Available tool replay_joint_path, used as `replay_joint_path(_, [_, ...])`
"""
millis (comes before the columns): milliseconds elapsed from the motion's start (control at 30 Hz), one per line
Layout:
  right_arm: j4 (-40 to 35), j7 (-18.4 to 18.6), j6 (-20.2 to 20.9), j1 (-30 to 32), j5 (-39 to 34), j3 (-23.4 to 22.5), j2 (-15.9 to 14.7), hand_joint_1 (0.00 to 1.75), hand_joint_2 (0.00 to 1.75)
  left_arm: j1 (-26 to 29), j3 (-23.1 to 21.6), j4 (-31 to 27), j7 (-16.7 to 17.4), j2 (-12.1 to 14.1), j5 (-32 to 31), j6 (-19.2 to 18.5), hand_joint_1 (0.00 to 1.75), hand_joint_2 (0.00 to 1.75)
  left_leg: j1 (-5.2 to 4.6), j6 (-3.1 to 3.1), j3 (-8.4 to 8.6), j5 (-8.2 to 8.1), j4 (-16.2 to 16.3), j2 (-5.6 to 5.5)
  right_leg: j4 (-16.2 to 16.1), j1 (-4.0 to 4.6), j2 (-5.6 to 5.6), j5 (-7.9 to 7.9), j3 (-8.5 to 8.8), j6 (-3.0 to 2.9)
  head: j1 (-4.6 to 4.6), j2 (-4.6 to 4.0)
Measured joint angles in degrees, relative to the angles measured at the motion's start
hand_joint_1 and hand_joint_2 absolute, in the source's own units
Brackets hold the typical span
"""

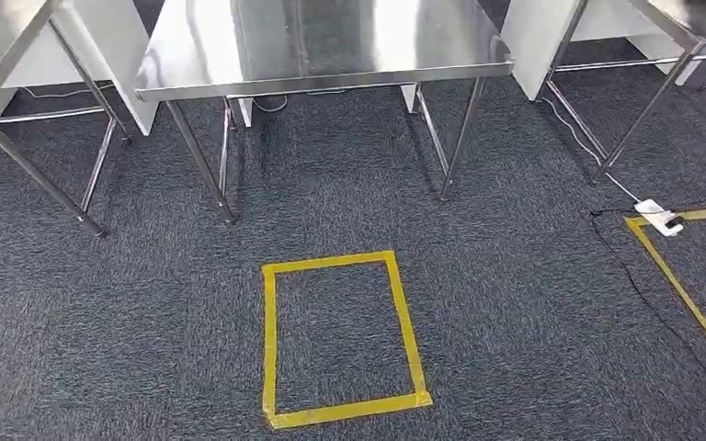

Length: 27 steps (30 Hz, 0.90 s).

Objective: Take the parts from the cabinet and place them on the table.

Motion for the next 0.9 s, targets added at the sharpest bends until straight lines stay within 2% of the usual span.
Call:
replay_joint_path(33, [0.0, -0.02, 0.0, 0.01, 0.0, 0.05, -0.02, 0.0, 0.0, 0.05, 0.0, 0.0, 0.0, -0.04, 0.02, 0.0, 0.0, 0.0, -0.04, 0.23, -0.03, 0.54, -0.36, 0.05, -0.15, 0.03, 0.01, 0.43, -0.06, 0.27, -0.17, 0.0])
replay_joint_path(67, [0.0, -0.02, 0.0, 0.04, 0.02, 0.07, -0.07, 0.0, 0.0, 0.01, 0.0, 0.02, 0.0, -0.2, 0.04, 0.0, 0.0, 0.0, 0.76, 0.47, 0.2, 1.29, -2.09, 0.36, 0.22, 0.42, 0.0, -0.03, -0.51, 0.37, 0.0, 0.0])
replay_joint_path(100, [0.0, -0.04, 0.0, 0.01, 0.02, 0.09, -0.15, 0.0, 0.0, -0.09, 0.0, 0.02, 0.0, -0.22, 0.09, 0.0, 0.0, 0.0, 0.76, -0.01, -0.2, 1.82, -2.1, 0.55, 1.5, 0.34, 0.05, -1.5, -1.46, 0.3, 0.07, 0.0])
replay_joint_path(133, [0.0, -0.04, 0.0, -0.01, 0.02, 0.18, -0.22, 0.0, 0.0, -0.12, 0.0, 0.02, -0.02, -0.26, 0.11, 0.02, 0.0, 0.0, 0.78, 0.23, -0.85, 1.98, -2.12, 0.49, 4.61, 0.31, 0.05, -3.92, -2.74, -0.08, 0.22, 0.0])
replay_joint_path(167, [0.0, -0.07, 0.0, 0.01, 0.02, 0.24, -0.26, 0.0, 0.0, -0.06, 0.0, 0.02, -0.13, -0.33, 0.11, 0.0, 0.0, 0.0, 0.79, 0.16, -1.5, 2.3, -2.03, 0.56, 9.19, -0.02, 0.05, -6.5, -4.36, -0.26, 0.24, 0.0])
replay_joint_path(200, [0.0, -0.09, 0.02, 0.01, 0.02, 0.29, -0.37, 0.0, 0.0, 0.0, 0.0, 0.04, -0.28, -0.42, 0.11, 0.0, 0.0, 0.0, 0.78, -0.03, -2.06, 2.68, -2.0, 0.71, 14.0, -0.25, 0.04, -8.65, -6.0, -0.17, 0.11, 0.0])
replay_joint_path(233, [0.0, -0.11, 0.02, 0.06, 0.02, 0.29, -0.39, 0.0, 0.0, 0.03, 0.0, 0.04, -0.52, -0.46, 0.15, 0.07, 0.0, 0.0, 0.8, -0.21, -2.66, 3.14, -1.93, 0.86, 17.82, -0.47, 0.04, -9.42, -7.05, 0.41, 0.29, 0.0])
replay_joint_path(267, [0.0, -0.11, 0.02, 0.09, 0.02, 0.29, -0.46, 0.0, 0.0, 0.03, 0.02, 0.04, -0.72, -0.48, 0.26, 0.13, 0.0, 0.0, 0.89, -0.36, -3.17, 3.49, -1.85, 1.01, 18.78, -0.68, 0.03, -8.76, -6.87, 1.19, 0.37, 0.0])
replay_joint_path(300, [0.0, -0.11, 0.02, 0.07, 0.02, 0.29, -0.59, 0.0, 0.0, 0.03, 0.02, 0.07, -0.89, -0.64, 0.28, 0.28, 0.0, 0.0, 1.0, -0.62, -3.79, 3.83, -1.61, 1.06, 17.04, -0.97, 0.02, -6.79, -5.29, 2.29, 0.39, 0.0])
replay_joint_path(333, [0.0, -0.11, 0.02, 0.08, 0.04, 0.31, -0.72, 0.0, 0.0, 0.02, 0.04, 0.07, -1.03, -0.7, 0.28, 0.41, 0.0, 0.0, 1.14, -0.87, -4.39, 4.03, -1.23, 1.09, 13.18, -1.21, 0.01, -4.8, -2.72, 3.14, 0.35, 0.0])
replay_joint_path(367, [0.0, -0.11, 0.02, 0.04, 0.09, 0.33, -0.79, 0.0, 0.0, 0.02, 0.04, 0.07, -1.11, -0.74, 0.28, 0.53, 0.0, 0.0, 1.3, -1.11, -4.99, 4.17, -0.68, 1.08, 7.44, -1.5, -0.02, -3.32, 0.92, 3.74, 0.35, 0.0])
replay_joint_path(400, [0.0, -0.11, 0.02, -0.03, 0.09, 0.37, -0.74, 0.0, 0.0, -0.03, 0.07, 0.05, -1.18, -0.72, 0.28, 0.7, 0.0, 0.0, 1.23, -1.39, -5.51, 4.26, -0.03, 1.1, 1.84, -1.86, -0.02, -4.14, 4.01, 3.59, 0.35, 0.0])
replay_joint_path(433, [0.0, -0.11, 0.04, -0.15, 0.15, 0.42, -0.74, 0.0, 0.0, -0.07, 0.11, 0.07, -1.25, -0.72, 0.28, 0.81, 0.0, 0.0, 1.06, -1.77, -6.25, 4.35, 0.56, 1.06, -0.61, -1.05, 0.16, -5.09, 6.0, 2.85, 0.33, 0.0])
replay_joint_path(467, [0.0, -0.11, 0.04, -0.12, 0.17, 0.46, -0.76, 0.0, 0.0, -0.04, 0.15, 0.07, -1.29, -0.72, 0.28, 0.85, 0.0, 0.0, 0.94, -2.2, -6.26, 4.64, 0.73, 1.09, -0.45, -0.88, 0.07, -5.12, 5.17, 2.65, 0.13, 0.0])
replay_joint_path(500, [0.0, -0.11, 0.04, -0.03, 0.17, 0.5, -0.76, 0.0, 0.0, -0.03, 0.2, 0.07, -1.31, -0.72, 0.28, 0.92, 0.0, 0.0, 0.97, -2.33, -6.33, 4.8, 0.83, 1.05, -0.47, -0.99, 0.07, -5.09, 4.65, 2.33, 0.15, 0.0])
replay_joint_path(533, [0.0, -0.11, 0.04, 0.03, 0.17, 0.65, -0.74, 0.0, 0.0, 0.01, 0.24, 0.07, -1.31, -0.72, 0.28, 0.96, 0.0, 0.0, 1.12, -2.61, -6.35, 4.99, 0.78, 1.05, -0.36, -0.98, 0.04, -5.06, 4.56, 1.81, 0.07, 0.0])
replay_joint_path(567, [0.0, -0.11, 0.04, 0.07, 0.17, 0.79, -0.7, 0.0, 0.0, 0.05, 0.3, 0.07, -1.31, -0.68, 0.28, 0.98, 0.0, 0.0, 1.33, -2.9, -6.61, 4.94, 0.98, 1.03, -0.61, -1.73, 0.01, -4.67, 4.53, 0.87, 0.13, 0.0])
replay_joint_path(600, [0.0, -0.17, 0.04, -0.04, 0.17, 0.83, -0.72, 0.0, 0.0, 0.07, 0.33, 0.07, -1.31, -0.68, 0.28, 0.98, 0.0, 0.0, 1.61, -3.52, -7.09, 3.26, 2.11, 0.78, -0.62, -1.65, -0.12, -4.29, 4.25, 0.13, 0.13, 0.0])
replay_joint_path(633, [0.0, -0.24, 0.04, -0.03, 0.13, 0.85, -0.79, 0.0, 0.0, 0.06, 0.35, 0.07, -1.33, -0.7, 0.28, 1.01, 0.0, 0.0, 1.79, -3.93, -8.16, 0.37, 5.02, 0.65, -0.6, -1.6, -0.18, -3.96, 3.94, -0.69, -0.04, 0.0])
replay_joint_path(700, [0.0, -0.37, 0.04, 0.05, 0.13, 0.88, -0.83, 0.0, 0.0, 0.09, 0.37, 0.07, -1.33, -0.7, 0.28, 1.01, 0.0, 0.0, 2.25, -4.64, -11.67, -4.93, 14.29, 0.62, -0.51, -1.36, -0.29, -3.44, 3.53, -1.25, 0.02, 0.0])
replay_joint_path(733, [0.0, -0.39, 0.04, 0.09, 0.13, 0.88, -0.83, 0.0, 0.0, 0.15, 0.37, 0.07, -1.33, -0.72, 0.28, 1.01, 0.0, 0.0, 2.45, -4.83, -12.91, -6.22, 17.93, 0.62, -0.38, -1.27, -0.3, -3.19, 3.1, -1.25, 0.02, 0.0])
replay_joint_path(767, [0.0, -0.39, 0.04, 0.16, 0.13, 0.88, -0.83, 0.0, 0.0, 0.22, 0.37, 0.07, -1.33, -0.74, 0.28, 1.01, 0.0, 0.0, 2.62, -4.92, -12.97, -6.0, 19.15, 0.63, -0.22, -1.24, -0.29, -3.01, 2.77, -1.13, 0.04, 0.0])
replay_joint_path(800, [0.0, -0.39, 0.04, 0.23, 0.11, 0.88, -0.83, 0.0, 0.0, 0.28, 0.37, 0.07, -1.33, -0.74, 0.28, 1.01, 0.0, 0.0, 2.75, -4.89, -11.49, -4.27, 17.28, 0.64, -0.04, -1.21, -0.28, -2.94, 2.53, -1.19, -0.02, 0.0])
replay_joint_path(833, [0.0, -0.39, 0.04, 0.28, 0.11, 0.88, -0.81, 0.0, 0.0, 0.29, 0.37, 0.07, -1.33, -0.74, 0.28, 1.01, 0.0, 0.0, 2.78, -4.76, -9.16, -2.14, 13.61, 0.64, 0.08, -1.21, -0.27, -2.92, 2.45, -1.16, 0.0, 0.0])
replay_joint_path(867, [0.0, -0.39, 0.04, 0.28, 0.11, 0.88, -0.79, 0.0, 0.0, 0.29, 0.37, 0.07, -1.33, -0.72, 0.29, 1.01, 0.0, 0.0, 2.77, -4.44, -5.88, 0.3, 8.03, 0.63, 0.11, -1.18, -0.24, -2.91, 2.51, -1.14, -0.04, 0.0])
replay_joint_path(900, [0.0, -0.39, 0.04, 0.26, 0.11, 0.9, -0.74, 0.0, 0.0, 0.27, 0.39, 0.07, -1.33, -0.7, 0.31, 1.01, 0.0, 0.0, 2.65, -3.81, -2.88, 1.77, 2.84, 0.4, 0.09, -1.16, -0.21, -2.85, 2.56, -1.04, -0.04, 0.0])
